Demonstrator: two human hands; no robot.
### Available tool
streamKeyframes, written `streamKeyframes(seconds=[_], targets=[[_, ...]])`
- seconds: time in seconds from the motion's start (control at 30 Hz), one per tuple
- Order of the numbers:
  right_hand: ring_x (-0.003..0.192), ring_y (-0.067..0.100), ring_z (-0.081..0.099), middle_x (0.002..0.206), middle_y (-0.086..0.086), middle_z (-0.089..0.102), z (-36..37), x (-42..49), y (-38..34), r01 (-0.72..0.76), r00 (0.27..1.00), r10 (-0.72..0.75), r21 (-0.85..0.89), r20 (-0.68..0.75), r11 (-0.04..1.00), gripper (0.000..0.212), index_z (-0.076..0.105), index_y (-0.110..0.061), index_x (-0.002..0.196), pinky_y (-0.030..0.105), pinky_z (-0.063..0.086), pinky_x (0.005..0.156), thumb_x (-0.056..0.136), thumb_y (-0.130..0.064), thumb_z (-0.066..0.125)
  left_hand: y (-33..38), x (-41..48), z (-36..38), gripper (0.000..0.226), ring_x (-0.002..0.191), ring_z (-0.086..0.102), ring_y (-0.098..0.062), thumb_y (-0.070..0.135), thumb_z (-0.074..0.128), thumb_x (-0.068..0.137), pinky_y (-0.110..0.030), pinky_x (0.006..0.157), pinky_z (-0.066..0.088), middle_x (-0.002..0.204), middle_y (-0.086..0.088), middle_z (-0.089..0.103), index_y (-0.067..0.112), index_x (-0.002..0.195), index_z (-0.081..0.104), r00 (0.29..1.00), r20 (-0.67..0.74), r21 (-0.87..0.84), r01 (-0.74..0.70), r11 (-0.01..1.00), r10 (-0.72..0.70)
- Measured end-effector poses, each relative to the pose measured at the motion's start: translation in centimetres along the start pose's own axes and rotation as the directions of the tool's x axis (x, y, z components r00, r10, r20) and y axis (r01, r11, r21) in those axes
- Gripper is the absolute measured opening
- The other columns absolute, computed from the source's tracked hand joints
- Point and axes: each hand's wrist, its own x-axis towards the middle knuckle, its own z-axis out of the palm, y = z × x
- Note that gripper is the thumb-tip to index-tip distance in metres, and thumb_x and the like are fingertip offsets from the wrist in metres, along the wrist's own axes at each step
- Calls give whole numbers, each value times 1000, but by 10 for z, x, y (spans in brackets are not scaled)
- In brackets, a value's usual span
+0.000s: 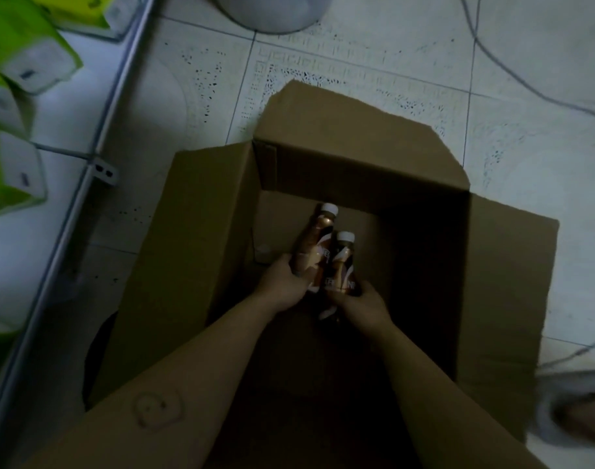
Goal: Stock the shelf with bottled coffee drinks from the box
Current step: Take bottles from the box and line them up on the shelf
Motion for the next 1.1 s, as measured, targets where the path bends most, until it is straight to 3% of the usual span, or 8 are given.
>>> streamKeyframes(seconds=[0.13,0.23,0.4,0.6,0.7,0.8,0.97,1.1], targets=[[80,0,56,102,-13,59,3,-3,14,87,996,-86,-51,14,995,45,49,-36,102,17,44,60,72,-30,83,-1,1,5,44,115,54,-22,25,60,90,-30,83,40,129,-4,58,21,132,48,1000,-11,24,12,1000,-12],[108,16,57,126,-2,55,9,-3,25,98,989,-112,-152,-91,984,79,45,-22,134,32,51,84,67,-31,86,-4,0,5,50,112,55,-22,28,65,87,-39,92,47,129,-2,56,23,133,46,997,43,-27,66,997,-65],[118,31,54,137,11,50,4,8,26,-8,973,-2,-42,-232,999,84,33,-21,145,49,49,96,74,-20,77,-22,-4,4,81,98,51,-12,29,80,73,-23,67,43,137,-2,51,23,142,37,994,53,-43,100,994,-98],[137,32,30,152,10,21,2,8,30,-50,933,-121,-454,-339,890,90,38,-20,141,46,38,107,66,-42,84,-45,-10,8,91,118,51,-25,34,82,69,-39,94,45,141,-7,46,20,144,34,972,87,-11,220,975,-218],[127,31,45,144,11,37,-1,8,28,-1,946,-144,-443,-292,896,83,45,-17,137,43,43,103,67,-38,84,-42,-10,9,86,112,54,-24,31,82,70,-38,91,47,135,-8,52,17,142,38,975,81,-5,206,979,-204],[109,27,61,128,11,59,-9,2,21,-13,986,-3,-91,-167,996,62,53,-16,130,43,52,92,75,-27,80,-37,-14,6,74,99,57,-20,27,80,73,-31,74,47,127,-7,58,15,137,44,970,123,-37,214,976,-208],[82,21,71,97,5,73,-37,-26,5,-87,988,77,65,135,994,34,65,-18,107,29,55,59,75,-18,79,-25,-35,-4,63,101,62,-24,25,80,72,-44,92,51,118,-7,64,13,128,54,972,169,-63,173,983,-161],[91,25,73,102,11,75,-53,-59,-10,-115,943,38,218,330,969,46,67,-7,115,34,58,68,72,-22,78,2,-65,-17,46,100,64,-24,18,78,75,-45,92,52,112,-8,66,10,116,60,977,208,-140,85,987,-55]])
